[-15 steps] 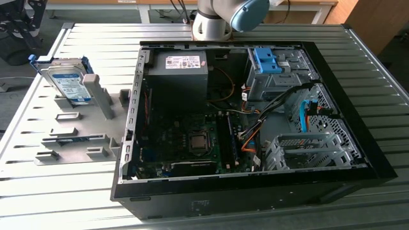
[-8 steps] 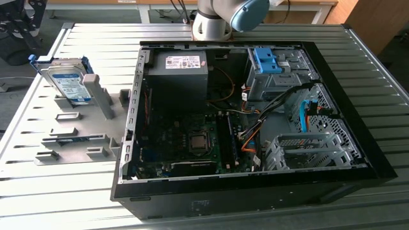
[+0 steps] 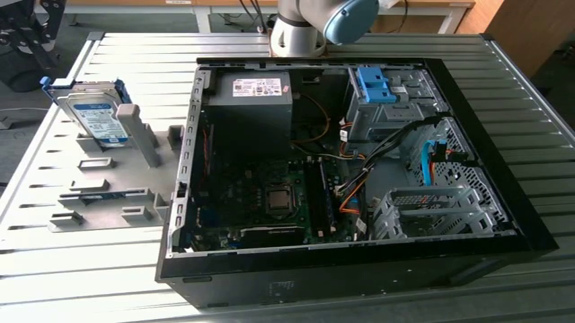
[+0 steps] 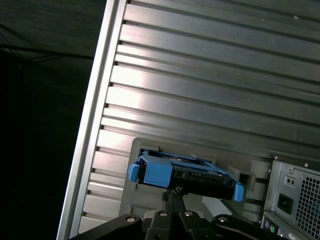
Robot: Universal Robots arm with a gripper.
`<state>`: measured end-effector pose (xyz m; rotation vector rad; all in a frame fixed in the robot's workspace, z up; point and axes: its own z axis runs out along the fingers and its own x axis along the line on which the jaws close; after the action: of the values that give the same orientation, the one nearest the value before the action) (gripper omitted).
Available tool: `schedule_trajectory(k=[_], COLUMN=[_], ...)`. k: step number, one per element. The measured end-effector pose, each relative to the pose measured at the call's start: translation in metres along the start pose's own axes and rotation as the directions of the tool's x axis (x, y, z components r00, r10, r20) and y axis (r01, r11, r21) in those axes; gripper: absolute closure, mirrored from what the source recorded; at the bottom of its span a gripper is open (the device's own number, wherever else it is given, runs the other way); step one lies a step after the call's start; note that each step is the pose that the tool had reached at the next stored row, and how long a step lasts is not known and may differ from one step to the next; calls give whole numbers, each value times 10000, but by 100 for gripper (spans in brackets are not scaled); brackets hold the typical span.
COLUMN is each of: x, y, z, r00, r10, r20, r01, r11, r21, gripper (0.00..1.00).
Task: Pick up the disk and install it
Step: 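Pick up the disk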
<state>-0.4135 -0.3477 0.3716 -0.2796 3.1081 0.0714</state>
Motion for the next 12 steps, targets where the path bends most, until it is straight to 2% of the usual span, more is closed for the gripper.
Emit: schedule_trajectory(k=[12], x=[0], y=[0], z=[0], r00=[9999], r10=[-136], r20=[-7], r01=[136], r11=[9999], r21=[-3], gripper=[89])
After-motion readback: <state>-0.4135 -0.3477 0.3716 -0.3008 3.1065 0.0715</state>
